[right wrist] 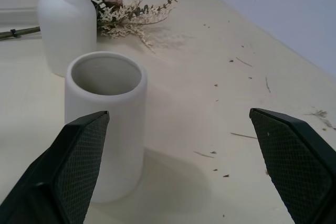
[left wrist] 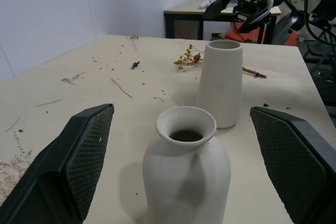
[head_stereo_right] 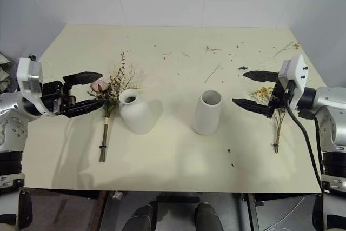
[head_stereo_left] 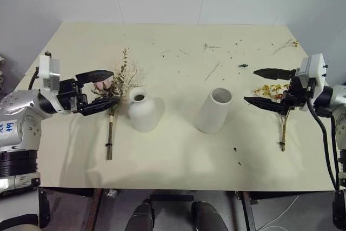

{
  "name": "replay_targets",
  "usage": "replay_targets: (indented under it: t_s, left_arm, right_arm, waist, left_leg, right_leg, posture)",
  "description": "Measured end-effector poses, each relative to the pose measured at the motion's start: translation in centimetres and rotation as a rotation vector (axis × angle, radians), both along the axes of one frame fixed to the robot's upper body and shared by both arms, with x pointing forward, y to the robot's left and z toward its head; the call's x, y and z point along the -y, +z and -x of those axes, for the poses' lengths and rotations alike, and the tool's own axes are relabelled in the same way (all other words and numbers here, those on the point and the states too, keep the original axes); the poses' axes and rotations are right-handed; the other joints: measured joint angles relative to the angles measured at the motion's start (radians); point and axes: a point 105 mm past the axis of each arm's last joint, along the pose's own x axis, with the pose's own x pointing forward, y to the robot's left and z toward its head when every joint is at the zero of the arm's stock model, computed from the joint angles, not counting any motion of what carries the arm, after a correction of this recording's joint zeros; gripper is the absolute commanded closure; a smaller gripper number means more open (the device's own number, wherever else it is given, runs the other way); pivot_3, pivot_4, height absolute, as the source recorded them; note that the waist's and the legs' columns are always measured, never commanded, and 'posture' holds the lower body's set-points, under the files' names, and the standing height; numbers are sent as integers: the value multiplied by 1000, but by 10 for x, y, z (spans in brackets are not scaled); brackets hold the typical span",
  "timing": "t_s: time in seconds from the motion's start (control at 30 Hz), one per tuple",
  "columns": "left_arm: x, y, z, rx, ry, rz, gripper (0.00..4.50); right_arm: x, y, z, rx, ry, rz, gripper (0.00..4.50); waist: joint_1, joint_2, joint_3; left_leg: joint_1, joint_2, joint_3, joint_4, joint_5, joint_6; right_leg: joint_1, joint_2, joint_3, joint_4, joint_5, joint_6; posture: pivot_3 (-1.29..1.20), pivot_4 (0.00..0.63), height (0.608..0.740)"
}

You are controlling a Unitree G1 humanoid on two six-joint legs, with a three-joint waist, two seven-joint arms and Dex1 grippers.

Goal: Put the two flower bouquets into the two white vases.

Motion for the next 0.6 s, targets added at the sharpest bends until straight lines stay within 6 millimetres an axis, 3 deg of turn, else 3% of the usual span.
replay_targets:
  t_s: [0.23,0.43,0.6]
  left_arm:
    - [2,5,-1,27,-17,2,51]
    - [12,4,0,30,-71,3,51]
    - [26,12,9,75,-125,-16,51]
  right_arm:
    - [9,3,-3,-6,-66,-7,0]
    - [67,2,-11,-209,-415,105,0]
    - [100,-20,-7,-517,-594,133,0]
  waist:
    - [1,0,0]
    - [4,0,0]
    - [-4,0,0]
  left_leg:
    - [0,0,1,1,0,0]
    - [0,0,2,1,0,0]
    - [0,0,4,1,-1,0]
  right_leg:
    - [0,0,1,1,0,0]
    - [0,-1,1,0,0,0]
    - [0,0,3,-1,0,0]
  posture:
    - [0,150,740]
    - [0,150,740]
    - [0,150,740]
